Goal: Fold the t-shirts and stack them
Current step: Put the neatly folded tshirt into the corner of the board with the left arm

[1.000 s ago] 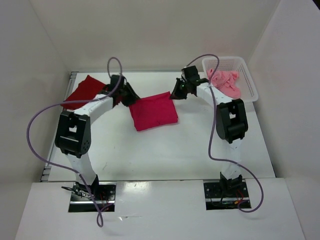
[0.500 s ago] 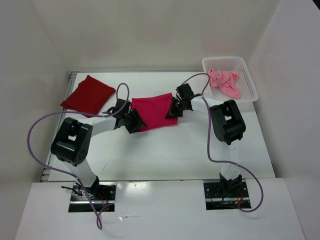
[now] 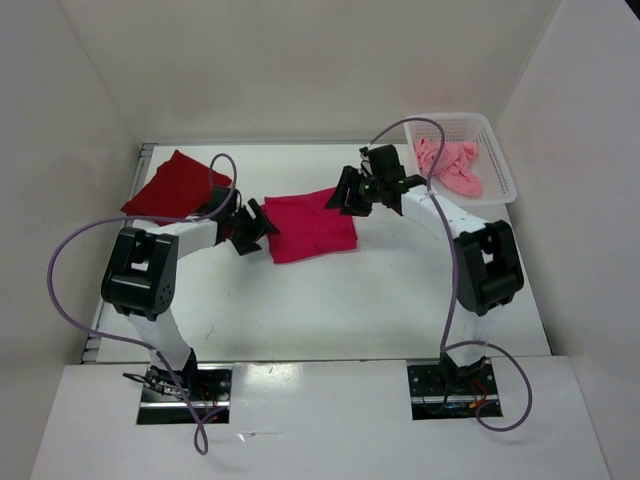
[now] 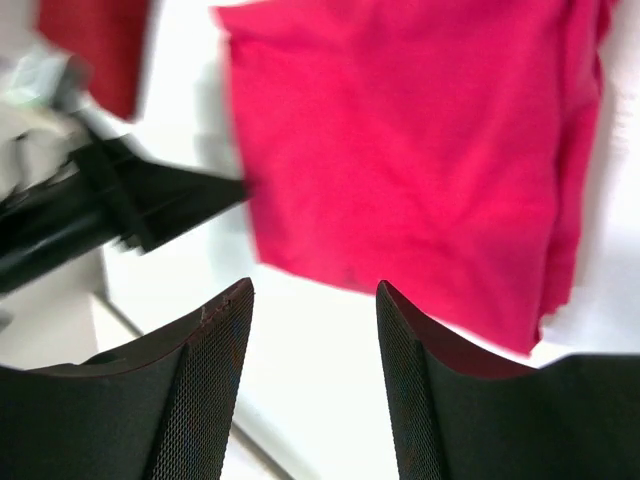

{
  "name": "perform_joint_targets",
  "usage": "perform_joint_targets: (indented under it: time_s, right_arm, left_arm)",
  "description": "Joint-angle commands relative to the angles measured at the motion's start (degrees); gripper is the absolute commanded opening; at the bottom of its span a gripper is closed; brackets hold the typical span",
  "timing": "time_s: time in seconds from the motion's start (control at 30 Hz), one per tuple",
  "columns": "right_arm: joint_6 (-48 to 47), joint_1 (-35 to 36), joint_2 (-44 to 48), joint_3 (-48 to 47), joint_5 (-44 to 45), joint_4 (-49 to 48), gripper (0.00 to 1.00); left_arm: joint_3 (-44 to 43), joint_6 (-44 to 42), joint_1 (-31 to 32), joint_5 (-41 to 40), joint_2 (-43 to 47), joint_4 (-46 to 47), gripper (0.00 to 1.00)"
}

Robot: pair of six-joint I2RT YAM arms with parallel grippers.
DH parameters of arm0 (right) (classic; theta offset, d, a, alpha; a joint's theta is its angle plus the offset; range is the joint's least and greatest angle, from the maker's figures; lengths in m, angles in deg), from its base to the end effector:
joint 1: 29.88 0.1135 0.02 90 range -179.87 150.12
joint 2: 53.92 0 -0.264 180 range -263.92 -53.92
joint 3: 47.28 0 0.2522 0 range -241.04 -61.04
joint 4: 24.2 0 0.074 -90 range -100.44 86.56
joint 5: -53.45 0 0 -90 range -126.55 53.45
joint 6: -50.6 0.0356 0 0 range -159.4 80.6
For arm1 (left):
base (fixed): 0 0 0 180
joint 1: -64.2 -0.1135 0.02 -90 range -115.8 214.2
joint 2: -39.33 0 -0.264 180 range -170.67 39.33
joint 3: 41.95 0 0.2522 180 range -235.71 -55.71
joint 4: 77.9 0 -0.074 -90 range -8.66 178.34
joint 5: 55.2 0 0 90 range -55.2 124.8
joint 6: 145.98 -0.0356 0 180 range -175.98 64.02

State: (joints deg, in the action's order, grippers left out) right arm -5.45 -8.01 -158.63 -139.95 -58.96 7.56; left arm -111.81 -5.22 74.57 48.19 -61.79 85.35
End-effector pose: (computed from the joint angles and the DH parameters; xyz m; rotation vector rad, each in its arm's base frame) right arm 0.3762 0.1656 0.2422 0.0519 2.4567 0.9175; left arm 0.3518 -0.0728 0.1609 -0.7644 2.4073 -0.7474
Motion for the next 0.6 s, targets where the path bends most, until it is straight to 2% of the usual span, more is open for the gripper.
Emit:
perform_joint_targets:
  time_s: [0.0, 0.1, 0.13, 0.2, 0.23, 0.33, 0.37, 0.43, 0.57]
  right_arm:
    - [-0.47, -0.33, 6.87, 2.44, -1.4, -0.07, 0.58]
    - [0.23, -0.33, 10.47, 4.29, -1.4, -0.6, 0.58]
    - [0.23, -0.33, 11.36, 4.3, -1.4, -0.6, 0.58]
    - [0.76, -0.33, 13.37, 5.09, -1.93, -0.6, 0.58]
    - [0.76, -0.33, 13.91, 5.78, -1.93, -0.6, 0.58]
    - [0.76, -0.33, 15.31, 6.4, -1.93, -0.6, 0.58]
    - [1.28, -0.33, 15.84, 6.93, -1.93, -0.6, 0.58]
    - [1.29, -0.33, 17.5, 7.72, -1.93, -0.6, 0.58]
    - [2.61, -2.52, 21.2, 11.67, -1.93, -1.12, 0.58]
  left_arm:
    - [-4.02, -2.34, 0.35, 1.82, -3.9, 2.27, 0.82]
    - [-5.77, -1.81, 0.35, 1.82, -8.03, 5.26, 0.72]
    - [-6.74, -1.81, 1.48, 1.82, -9.34, 5.96, 0.59]
    - [-10.59, -1.28, 2.81, 1.82, -13.65, 5.97, 0.45]
    - [-12.01, -0.41, 4.12, 1.82, -16.19, 6.49, 0.34]
    - [-17.09, 0.3, 5.8, 1.74, -18.58, 6.5, 0.16]
    - [-18.33, 0.3, 6.32, 1.21, -18.59, 6.5, 0.06]
    - [-21.76, 0.3, 6.33, 0.41, -19.11, 3.62, 0.0]
    - [-35.28, -3.91, 5.81, -1.52, -18.41, -3.07, 0.0]
